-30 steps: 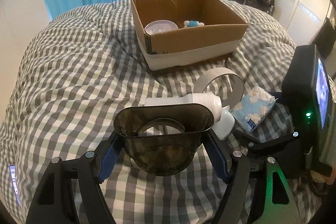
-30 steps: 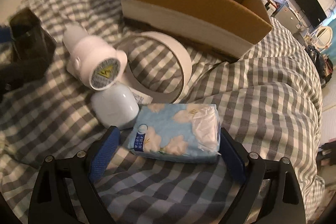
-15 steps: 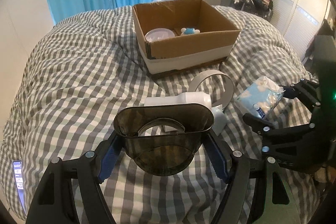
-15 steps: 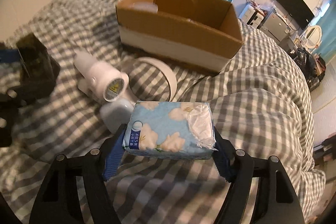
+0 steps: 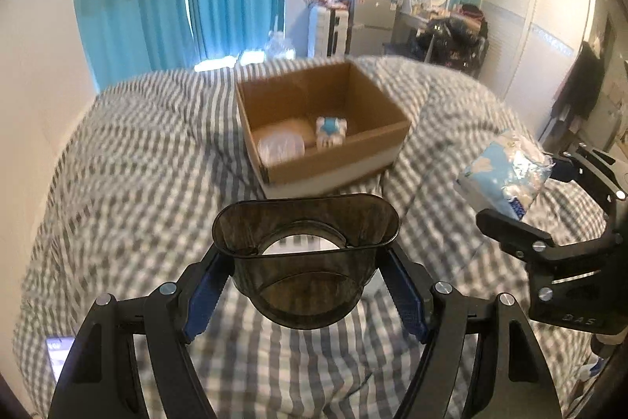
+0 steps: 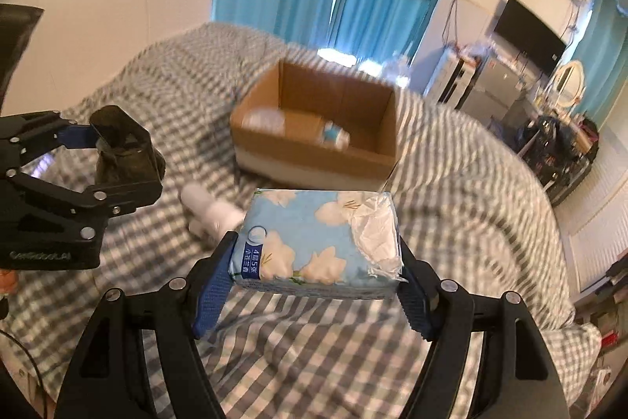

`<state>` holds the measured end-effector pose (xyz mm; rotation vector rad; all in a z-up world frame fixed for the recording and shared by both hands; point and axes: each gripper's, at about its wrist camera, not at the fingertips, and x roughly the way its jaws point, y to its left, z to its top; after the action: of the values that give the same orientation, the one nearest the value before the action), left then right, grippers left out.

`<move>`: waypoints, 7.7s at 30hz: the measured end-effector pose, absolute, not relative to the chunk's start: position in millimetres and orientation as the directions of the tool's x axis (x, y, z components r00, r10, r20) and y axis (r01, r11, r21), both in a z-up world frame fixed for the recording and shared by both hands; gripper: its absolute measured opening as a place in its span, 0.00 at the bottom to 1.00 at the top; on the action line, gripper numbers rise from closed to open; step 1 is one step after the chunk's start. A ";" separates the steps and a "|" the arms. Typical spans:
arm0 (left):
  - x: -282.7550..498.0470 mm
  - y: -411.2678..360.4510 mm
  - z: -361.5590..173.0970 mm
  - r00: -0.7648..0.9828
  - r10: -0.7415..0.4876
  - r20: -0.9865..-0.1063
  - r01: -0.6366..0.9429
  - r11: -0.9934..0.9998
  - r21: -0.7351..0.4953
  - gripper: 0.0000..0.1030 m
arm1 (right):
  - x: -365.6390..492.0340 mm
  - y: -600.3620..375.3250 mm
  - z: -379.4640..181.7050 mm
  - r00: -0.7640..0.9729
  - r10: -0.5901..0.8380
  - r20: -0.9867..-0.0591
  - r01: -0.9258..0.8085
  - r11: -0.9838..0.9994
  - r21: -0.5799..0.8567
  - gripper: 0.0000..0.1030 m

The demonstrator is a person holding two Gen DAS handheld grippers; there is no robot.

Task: Organize objects
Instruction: 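Carry the dark cup and tissue pack into the box and release both, then move both grippers back to the hair dryer and headband, then grasp the white headband with the right gripper while the left grasps the hair dryer, then lower the headband into the box with the right gripper while the left holds the hair dryer above it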

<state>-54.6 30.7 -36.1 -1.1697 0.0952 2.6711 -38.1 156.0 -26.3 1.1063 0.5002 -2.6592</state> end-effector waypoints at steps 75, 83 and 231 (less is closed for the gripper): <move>-137.8 16.3 42.9 -0.717 0.112 -0.688 -0.212 -0.975 0.062 1.00 | -84.9 199.7 124.3 -0.861 -0.113 -0.497 0.200 -0.972 -0.127 0.84; -110.4 15.7 -18.2 -0.701 0.092 -0.708 -0.167 -0.985 0.038 1.00 | -71.6 185.6 54.5 -0.785 -0.169 -0.596 0.285 -0.953 -0.104 0.84; -319.8 72.1 -124.9 -0.561 0.203 -0.803 -0.269 -0.962 -0.055 1.00 | -332.8 176.1 -76.6 -0.674 -0.078 -0.734 0.239 -0.964 -0.116 0.48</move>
<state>-319.8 72.1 -124.9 -1.3027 0.1065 2.5593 -332.8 176.1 -76.6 1.1740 0.3027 -2.7081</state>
